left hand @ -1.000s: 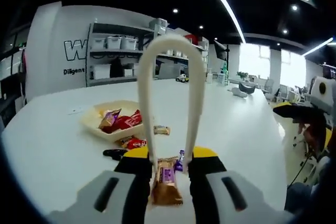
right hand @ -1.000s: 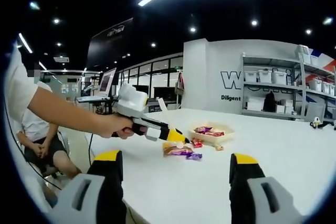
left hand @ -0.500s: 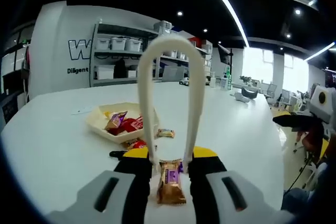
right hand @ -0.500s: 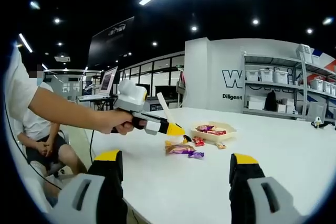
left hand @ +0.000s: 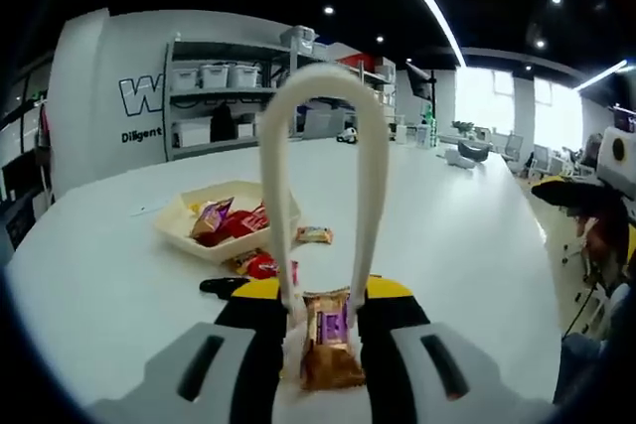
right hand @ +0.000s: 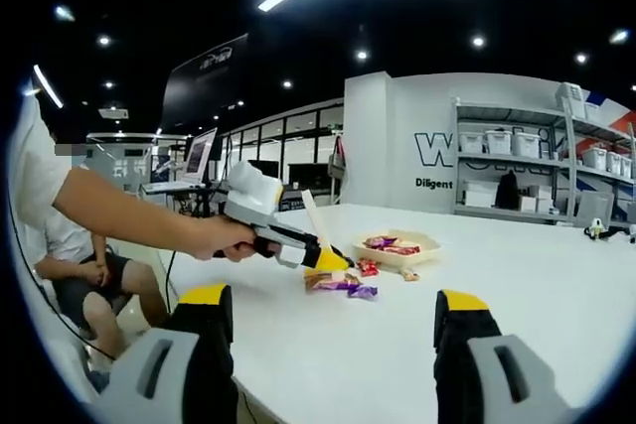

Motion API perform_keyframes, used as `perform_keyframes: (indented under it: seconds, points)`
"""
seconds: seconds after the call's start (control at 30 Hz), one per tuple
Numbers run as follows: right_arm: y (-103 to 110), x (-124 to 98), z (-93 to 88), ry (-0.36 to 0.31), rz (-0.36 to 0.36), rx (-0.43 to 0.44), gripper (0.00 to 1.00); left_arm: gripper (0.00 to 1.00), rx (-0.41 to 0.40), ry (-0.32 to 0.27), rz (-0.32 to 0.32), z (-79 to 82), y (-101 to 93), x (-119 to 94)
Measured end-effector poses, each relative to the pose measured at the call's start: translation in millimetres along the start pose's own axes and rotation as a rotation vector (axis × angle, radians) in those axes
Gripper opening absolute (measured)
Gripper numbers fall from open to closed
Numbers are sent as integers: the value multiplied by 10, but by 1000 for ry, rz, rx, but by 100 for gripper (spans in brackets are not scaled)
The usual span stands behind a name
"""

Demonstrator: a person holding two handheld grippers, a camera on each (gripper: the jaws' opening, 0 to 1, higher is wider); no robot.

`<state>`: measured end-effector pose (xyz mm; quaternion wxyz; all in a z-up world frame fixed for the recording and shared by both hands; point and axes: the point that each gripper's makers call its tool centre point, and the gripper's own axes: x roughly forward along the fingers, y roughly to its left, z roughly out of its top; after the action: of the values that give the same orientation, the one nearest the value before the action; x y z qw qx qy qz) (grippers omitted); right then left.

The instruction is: Place the target food into the container with the food tongs after gripping and lifting it, then release it inside without dropping or visibly crushing the food.

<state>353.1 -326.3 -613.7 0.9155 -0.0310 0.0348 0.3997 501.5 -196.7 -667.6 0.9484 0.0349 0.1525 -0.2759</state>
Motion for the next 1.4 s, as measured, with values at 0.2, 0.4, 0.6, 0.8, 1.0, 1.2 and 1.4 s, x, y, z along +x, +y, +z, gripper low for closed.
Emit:
perform_keyframes:
  seconds: [0.2, 0.4, 0.6, 0.8, 1.0, 1.2, 1.4]
  points:
    - [23, 14, 9, -4, 3, -2, 82, 28, 56, 28, -21, -94, -48, 34]
    - [14, 11, -18, 2, 1, -2, 81, 26, 27, 53, -45, -95, -19, 57]
    - [1, 12, -52, 13, -1, -13, 79, 21, 24, 54, -75, -123, -22, 41]
    - [-12, 45, -48, 13, -6, -13, 79, 20, -10, 35, -83, -155, -9, -8]
    - [-48, 88, -81, 24, -6, -8, 79, 21, -31, -6, -64, 93, 107, -60]
    - [-94, 144, -120, 21, -9, 9, 79, 21, -27, -41, -61, 424, 218, -30]
    - [-213, 193, -203, 41, -26, 21, 79, 21, -9, -26, -42, 648, 451, 230]
